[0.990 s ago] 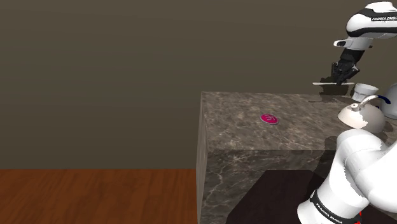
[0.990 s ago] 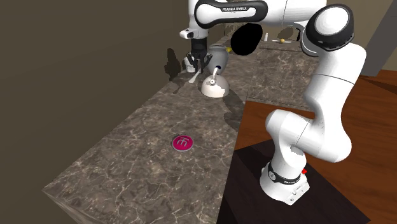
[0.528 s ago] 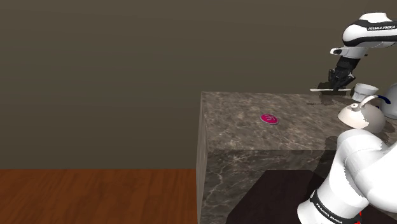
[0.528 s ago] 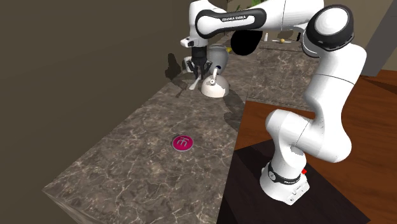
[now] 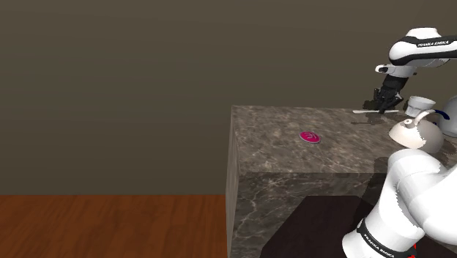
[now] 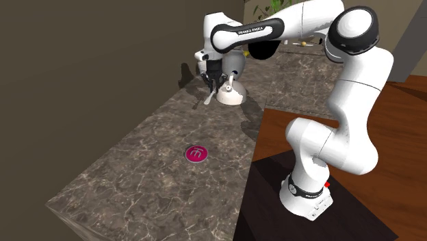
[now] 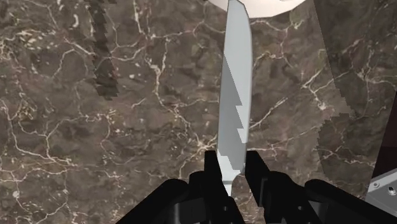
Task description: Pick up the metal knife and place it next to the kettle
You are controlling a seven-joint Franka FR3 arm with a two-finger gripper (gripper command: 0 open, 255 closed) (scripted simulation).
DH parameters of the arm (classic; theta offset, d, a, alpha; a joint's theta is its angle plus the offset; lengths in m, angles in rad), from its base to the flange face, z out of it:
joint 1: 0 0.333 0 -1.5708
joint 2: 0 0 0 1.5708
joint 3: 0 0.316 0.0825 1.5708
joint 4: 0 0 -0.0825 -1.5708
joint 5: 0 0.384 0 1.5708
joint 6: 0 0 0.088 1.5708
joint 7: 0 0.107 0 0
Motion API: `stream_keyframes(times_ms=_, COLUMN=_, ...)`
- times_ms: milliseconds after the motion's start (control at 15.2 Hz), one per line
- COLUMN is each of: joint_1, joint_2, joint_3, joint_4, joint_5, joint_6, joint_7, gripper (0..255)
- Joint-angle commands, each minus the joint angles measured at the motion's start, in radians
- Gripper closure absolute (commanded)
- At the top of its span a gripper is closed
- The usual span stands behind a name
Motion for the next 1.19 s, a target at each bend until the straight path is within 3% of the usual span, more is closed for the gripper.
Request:
stream_keyframes(times_ms=0, joint_1=0.011, joint_2=-0.003, joint_3=-0.021, joint_4=-0.019, joint_5=-0.008, joint_6=0.025, joint_7=0.004, gripper=255)
stream_keyframes(times_ms=1122, joint_1=0.114, joint_2=-0.036, joint_3=-0.199, joint_4=-0.152, joint_5=-0.095, joint_6=0.217, joint_7=0.053, gripper=255)
